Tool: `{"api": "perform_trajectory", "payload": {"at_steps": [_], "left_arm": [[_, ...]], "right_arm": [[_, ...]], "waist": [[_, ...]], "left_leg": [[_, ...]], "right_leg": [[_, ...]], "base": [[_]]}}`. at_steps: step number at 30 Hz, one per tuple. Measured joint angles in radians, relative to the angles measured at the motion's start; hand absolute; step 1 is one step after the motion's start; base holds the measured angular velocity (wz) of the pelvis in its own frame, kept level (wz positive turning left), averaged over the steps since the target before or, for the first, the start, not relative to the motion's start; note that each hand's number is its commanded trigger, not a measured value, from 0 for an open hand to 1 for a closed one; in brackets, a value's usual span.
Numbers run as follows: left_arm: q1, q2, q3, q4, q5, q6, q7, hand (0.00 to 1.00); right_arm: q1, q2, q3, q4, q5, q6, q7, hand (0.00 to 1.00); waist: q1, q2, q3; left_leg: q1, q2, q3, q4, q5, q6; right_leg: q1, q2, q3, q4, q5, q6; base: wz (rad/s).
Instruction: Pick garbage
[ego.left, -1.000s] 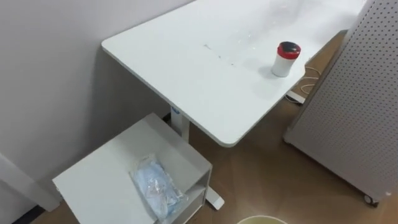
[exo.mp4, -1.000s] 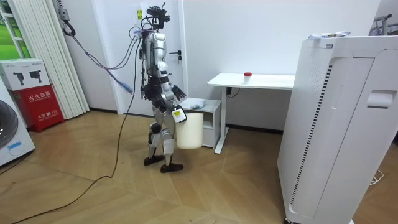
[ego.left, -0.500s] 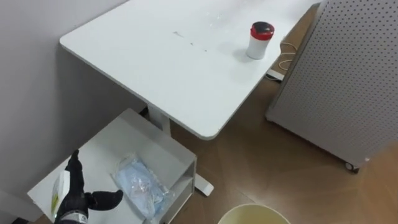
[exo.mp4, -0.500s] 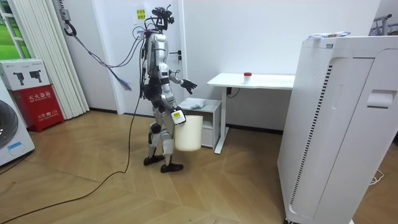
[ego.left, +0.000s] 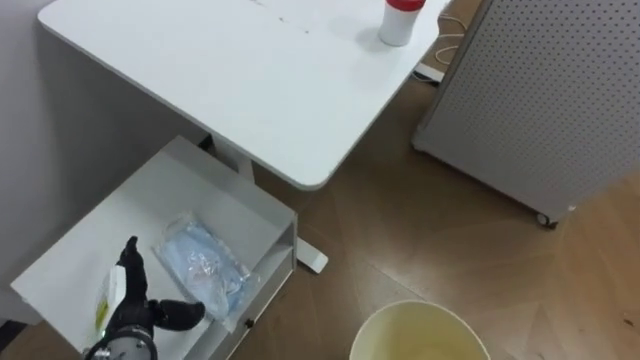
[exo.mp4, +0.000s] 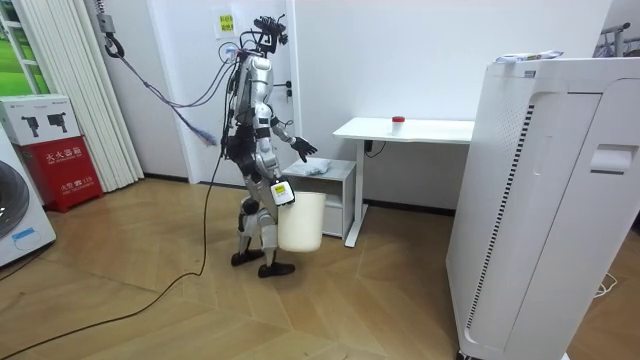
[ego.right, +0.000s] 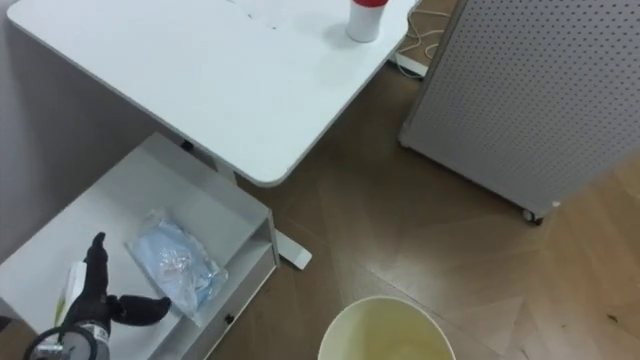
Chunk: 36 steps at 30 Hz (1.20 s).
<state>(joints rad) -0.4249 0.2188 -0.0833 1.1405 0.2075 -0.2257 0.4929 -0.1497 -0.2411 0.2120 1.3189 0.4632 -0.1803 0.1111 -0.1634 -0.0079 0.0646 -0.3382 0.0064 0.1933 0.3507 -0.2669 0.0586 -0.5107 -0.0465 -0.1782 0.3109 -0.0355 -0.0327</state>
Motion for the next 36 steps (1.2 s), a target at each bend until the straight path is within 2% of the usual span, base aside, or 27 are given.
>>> {"api": "perform_trajectory", "payload": {"at_steps": [4, 11, 17, 21, 26, 32, 36], "left_arm": [[-0.003, -0.001, -0.021, 0.000, -0.001, -0.004, 0.001, 0.00], [-0.005, -0.003, -0.060, 0.006, 0.000, -0.004, 0.001, 0.00], [-0.016, -0.003, -0.060, 0.010, 0.002, -0.013, 0.016, 0.00], [-0.040, -0.002, -0.060, 0.008, 0.002, -0.022, 0.076, 0.00], [-0.046, 0.001, -0.104, 0.016, 0.011, -0.024, 0.114, 0.00], [-0.063, 0.006, -0.141, 0.043, 0.077, -0.023, 0.149, 0.00], [-0.065, 0.017, -0.166, 0.049, 0.131, -0.020, 0.158, 0.00]], "right_arm": [[0.000, -0.012, 0.023, 0.000, 0.061, -0.006, -0.012, 1.00], [0.002, -0.024, 0.053, 0.000, 0.133, -0.004, -0.036, 1.00], [0.007, -0.027, 0.082, -0.002, 0.178, -0.008, -0.037, 1.00], [0.008, -0.029, 0.093, -0.004, 0.200, -0.010, -0.046, 1.00], [0.010, -0.039, 0.121, -0.004, 0.208, -0.010, -0.068, 1.00], [0.010, -0.038, 0.120, -0.002, 0.208, -0.003, -0.068, 1.00], [0.012, -0.038, 0.120, 0.002, 0.208, 0.017, -0.077, 1.00]], "waist": [[0.000, -0.002, 0.0015], [-0.013, -0.002, 0.0017], [-0.030, -0.001, 0.0017], [-0.029, 0.000, 0.0016], [-0.034, 0.001, 0.0015], [-0.063, 0.000, 0.0017], [-0.085, -0.002, 0.0028]], "left_leg": [[-0.050, 0.001, 0.019, 0.032, 0.000, 0.000], [-0.115, 0.006, 0.019, 0.067, -0.003, 0.006], [-0.161, 0.021, 0.021, 0.112, -0.006, 0.001], [-0.205, 0.038, 0.022, 0.155, -0.014, -0.007], [-0.216, 0.042, 0.021, 0.169, -0.017, -0.009], [-0.245, 0.040, 0.018, 0.187, -0.017, -0.009], [-0.249, 0.041, 0.021, 0.192, -0.018, -0.008]], "right_leg": [[-0.051, -0.003, 0.014, 0.024, 0.006, -0.009], [-0.112, -0.004, 0.013, 0.051, 0.020, -0.028], [-0.136, 0.005, 0.012, 0.055, 0.031, -0.044], [-0.162, 0.016, 0.010, 0.056, 0.046, -0.058], [-0.171, 0.018, 0.012, 0.070, 0.046, -0.062], [-0.197, 0.017, 0.018, 0.084, 0.045, -0.062], [-0.201, 0.016, 0.018, 0.086, 0.045, -0.062]], "base": [[-0.06], [0.01], [0.00], [-0.05], [0.00], [0.01], [0.00]]}}
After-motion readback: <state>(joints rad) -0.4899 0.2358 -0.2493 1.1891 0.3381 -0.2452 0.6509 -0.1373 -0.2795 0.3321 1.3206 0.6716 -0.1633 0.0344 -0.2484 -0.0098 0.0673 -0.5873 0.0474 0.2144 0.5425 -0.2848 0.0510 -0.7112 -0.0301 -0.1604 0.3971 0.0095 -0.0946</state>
